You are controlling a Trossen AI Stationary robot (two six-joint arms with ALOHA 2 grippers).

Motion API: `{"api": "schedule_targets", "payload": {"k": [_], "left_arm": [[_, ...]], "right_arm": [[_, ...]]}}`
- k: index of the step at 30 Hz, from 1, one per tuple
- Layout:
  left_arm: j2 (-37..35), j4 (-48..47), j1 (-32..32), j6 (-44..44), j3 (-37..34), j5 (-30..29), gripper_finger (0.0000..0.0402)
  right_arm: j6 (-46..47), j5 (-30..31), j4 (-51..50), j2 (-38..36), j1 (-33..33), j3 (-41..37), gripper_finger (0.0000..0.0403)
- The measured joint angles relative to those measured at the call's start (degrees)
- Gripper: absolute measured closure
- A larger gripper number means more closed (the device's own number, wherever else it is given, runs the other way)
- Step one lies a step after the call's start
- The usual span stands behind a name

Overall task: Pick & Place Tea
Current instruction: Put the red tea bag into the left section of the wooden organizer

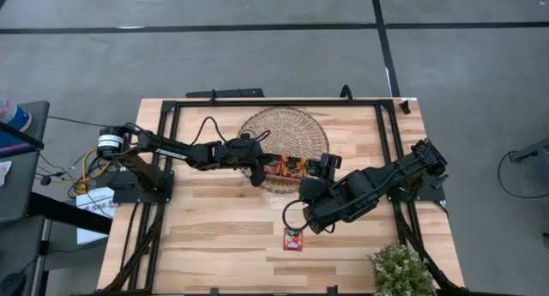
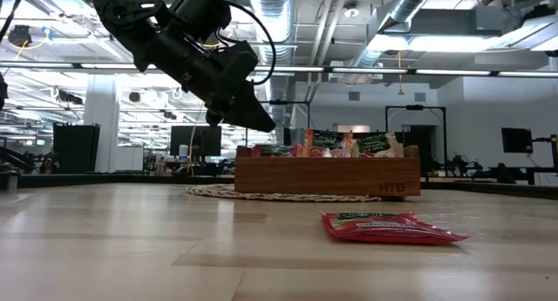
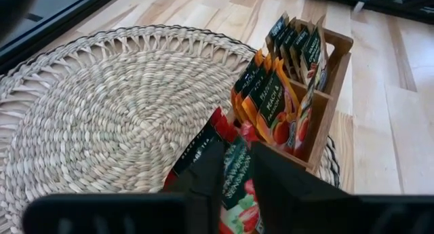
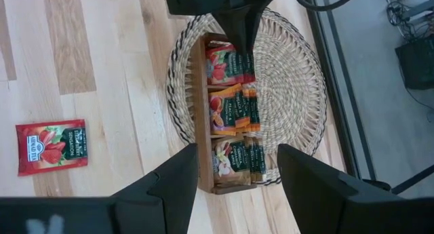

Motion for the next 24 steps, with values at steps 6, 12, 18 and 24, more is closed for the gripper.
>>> {"api": "schedule_targets", "payload": {"k": [6, 12, 18, 24], "left_arm": [[-0.93, -0.03, 0.0, 1.27, 0.06, 0.0, 0.0286], [-8.01, -4.78, -0.65, 0.94, 2.47, 0.38, 0.0271], [-17.2, -14.19, -6.06, -3.69, 4.02, 6.81, 0.0271], [-20.09, -24.57, -14.16, -9.37, 3.93, 7.16, 0.0271]], "right_arm": [[0.0, -0.47, 0.01, 0.0, 0.0, 0.0, 0.0209], [-0.98, -0.82, -0.13, 0.02, 0.12, 0.0, 0.0209], [-5.91, -3.84, 3.17, 0.01, 1.17, -3.01, 0.0209], [-10.7, -9.44, 11.02, 0.03, 1.9, -9.8, 0.0209]]}}
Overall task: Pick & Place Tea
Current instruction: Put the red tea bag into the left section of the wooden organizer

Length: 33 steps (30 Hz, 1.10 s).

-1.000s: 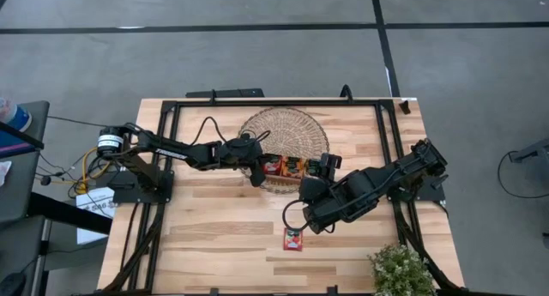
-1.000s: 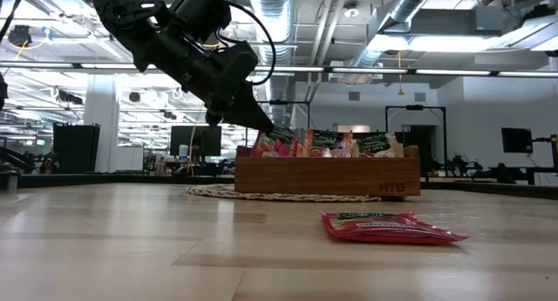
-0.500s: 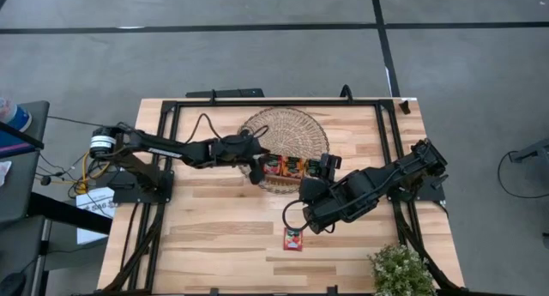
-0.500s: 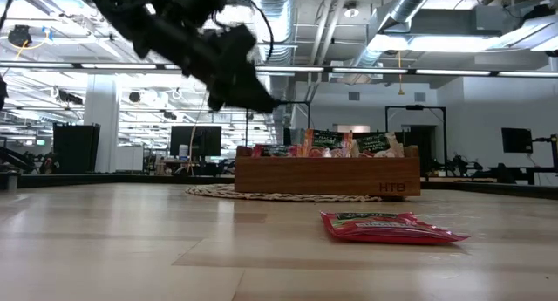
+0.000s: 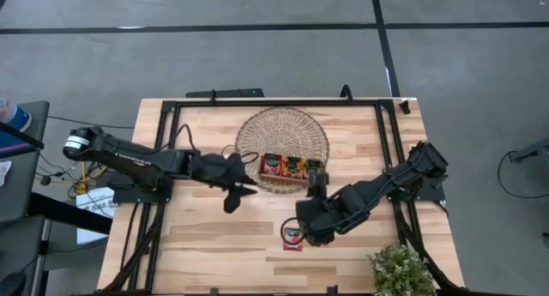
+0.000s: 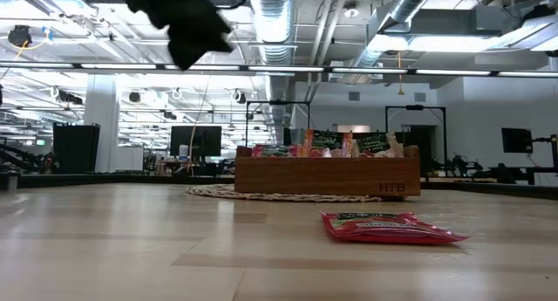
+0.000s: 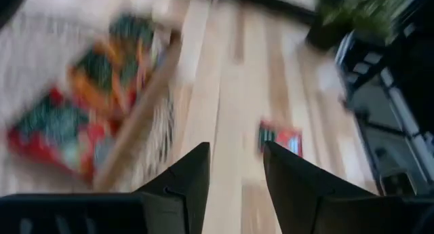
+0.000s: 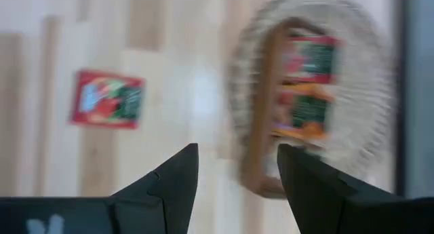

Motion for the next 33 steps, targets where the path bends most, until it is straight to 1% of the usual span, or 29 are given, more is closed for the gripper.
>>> {"api": "schedule_targets", "payload": {"k": [4, 7, 10, 12, 14, 19, 22, 26, 30, 33], "left_arm": [[0.01, -8.25, -2.57, -5.99, -0.02, -0.82, 0.0271], [0.0, -13.1, -4.11, -9.52, -0.02, -2.8, 0.0271], [0.0, -16.71, -5.87, -12.04, -0.02, -5.91, 0.0271], [0.0, -18.87, -7.12, -14.04, -0.02, -7.86, 0.0271], [0.0, -20.04, -8.46, -15.83, -0.02, -9.59, 0.0271], [0.0, -23.79, -11.79, -19.35, -0.02, -14.51, 0.0271], [0.0, -26.48, -13.27, -21.24, -0.02, -17.25, 0.0271], [0.0, -28.12, -14.75, -21.45, -0.02, -19.44, 0.0271], [0.0, -28.12, -15.72, -21.36, -0.02, -20.97, 0.0271], [0.02, -28.14, -15.82, -21.28, -0.02, -21.97, 0.0271]], "right_arm": [[-5.93, -8.58, 6.5, 0.01, -0.49, -3.9, 0.0209], [-8.63, -17.43, 13.4, 0.01, -1.41, -7.38, 0.0209], [-7.75, -24.44, 20.92, 0.01, -2.65, -10.76, 0.0209], [-6.11, -27.38, 24.98, 0.01, -3.53, -12.83, 0.0209], [-3.41, -28.35, 28.36, -0.01, -4.38, -14.97, 0.0209], [5.6, -28.38, 30.65, -0.01, -6.14, -20.64, 0.0209], [9.37, -28.38, 31.95, -0.01, -6.45, -24.06, 0.0209], [12.94, -28.47, 35.95, -0.01, -6.4, -28.05, 0.0209], [15.16, -27.84, 38.76, 0.15, -6.59, -30.19, 0.0209], [15.47, -27.27, 38.93, 2.63, -6.9, -30.65, 0.0209]]}}
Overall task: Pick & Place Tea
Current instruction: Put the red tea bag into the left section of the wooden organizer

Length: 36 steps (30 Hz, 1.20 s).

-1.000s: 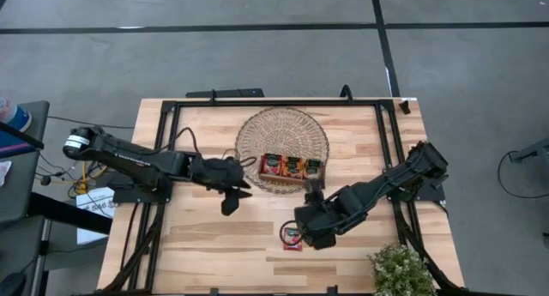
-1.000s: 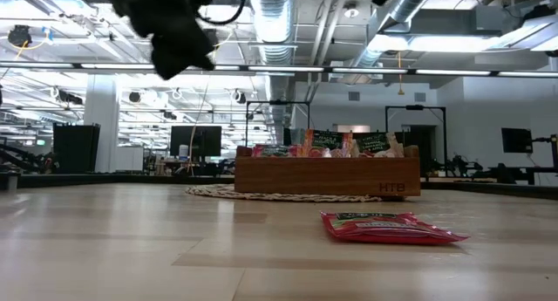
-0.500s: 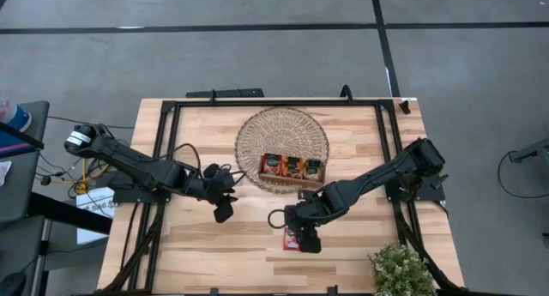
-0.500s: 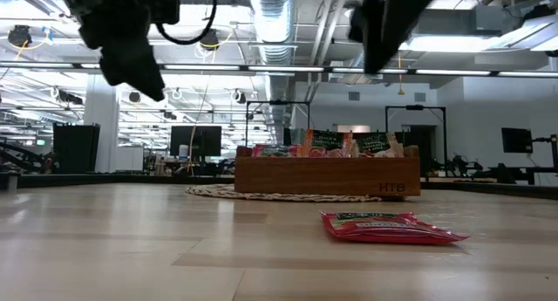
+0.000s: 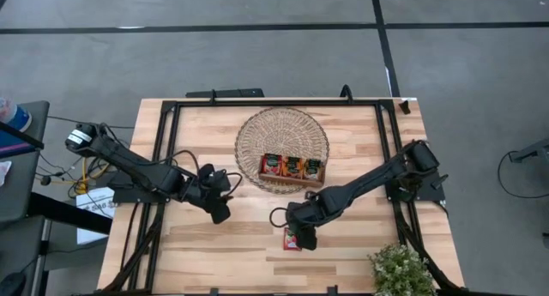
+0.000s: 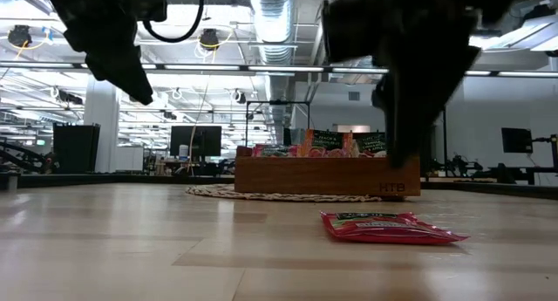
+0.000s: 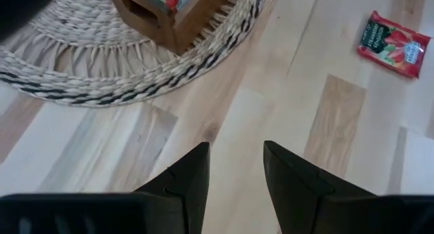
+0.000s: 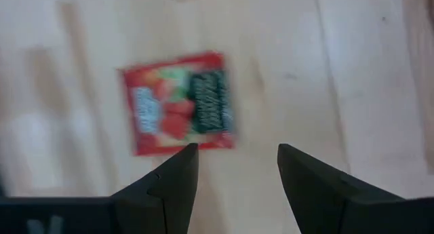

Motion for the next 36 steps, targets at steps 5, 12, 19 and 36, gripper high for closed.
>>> {"api": "schedule_targets", "payload": {"k": [5, 12, 19, 36], "left_arm": [[0.0, -0.93, 0.0, -0.03, -0.32, -0.74, 0.0271], [0.01, -1.45, 0.0, -0.26, -0.57, -0.73, 0.0271], [0.02, -1.29, 0.0, -0.26, -0.57, -0.94, 0.0271], [0.02, -0.76, 0.0, -0.44, -0.57, -2.74, 0.0271]], "right_arm": [[-1.93, 0.44, -0.26, 6.03, -0.45, 1.74, 0.0209], [-3.7, -1.2, -0.36, 10.83, -0.96, 4.47, 0.0209], [-2.77, 5.05, -2.72, 10.98, 1.25, 5.41, 0.0212], [5.76, 10.3, -13.11, 11.24, 2.03, 5.24, 0.0277]]}}
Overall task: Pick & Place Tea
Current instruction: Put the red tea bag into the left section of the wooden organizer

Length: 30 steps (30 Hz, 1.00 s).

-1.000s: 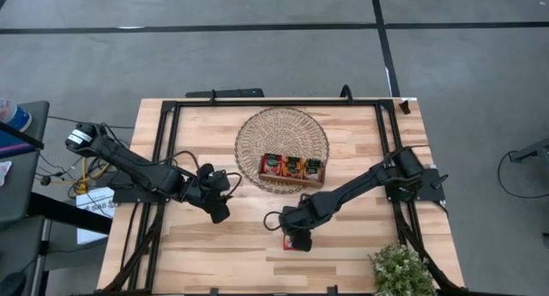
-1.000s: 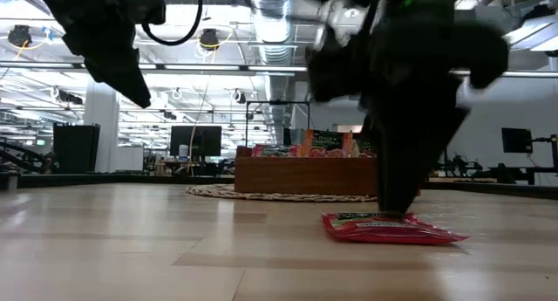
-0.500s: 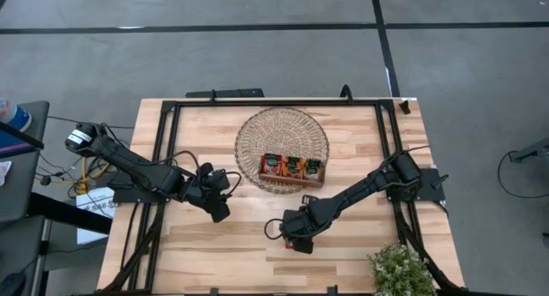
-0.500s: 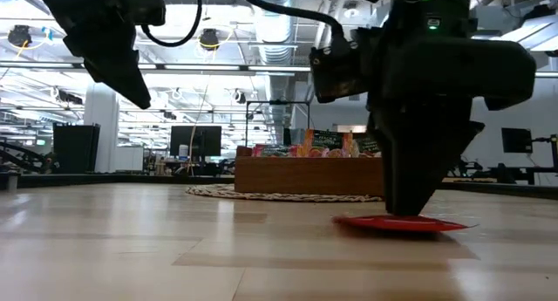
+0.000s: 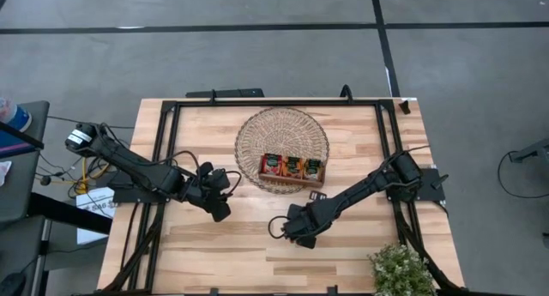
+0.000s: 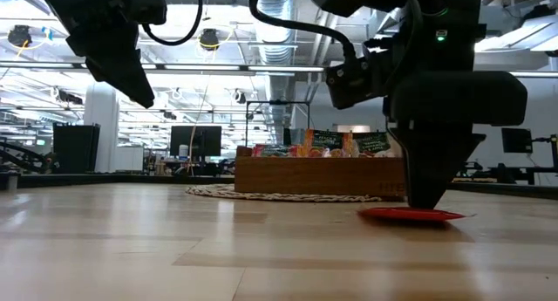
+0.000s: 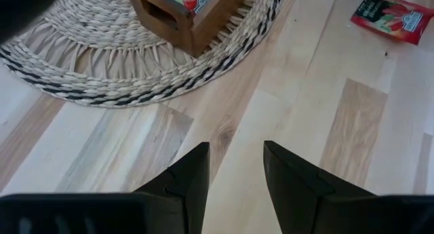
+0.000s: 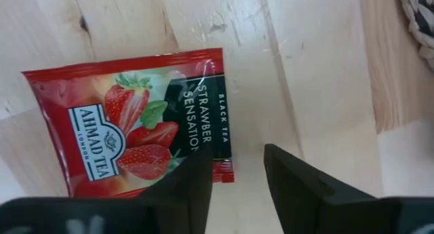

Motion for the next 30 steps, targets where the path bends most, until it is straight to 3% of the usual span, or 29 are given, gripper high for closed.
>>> {"api": "schedule_targets", "payload": {"k": [10, 19, 30], "left_arm": [[0.0, 0.53, 0.0, -0.02, 0.0, 0.0, 0.0271], [0.0, 1.25, 0.0, -0.02, 0.0, 0.0, 0.0271], [0.0, 2.66, 0.0, 0.74, 0.0, -0.04, 0.0271]], "right_arm": [[1.52, -1.0, -0.11, 0.0, 0.0, -0.09, 0.0393], [2.96, 0.69, -2.25, -1.28, 0.37, -0.45, 0.0402], [4.07, 6.09, -5.0, -8.27, 1.58, -0.31, 0.0403]]}}
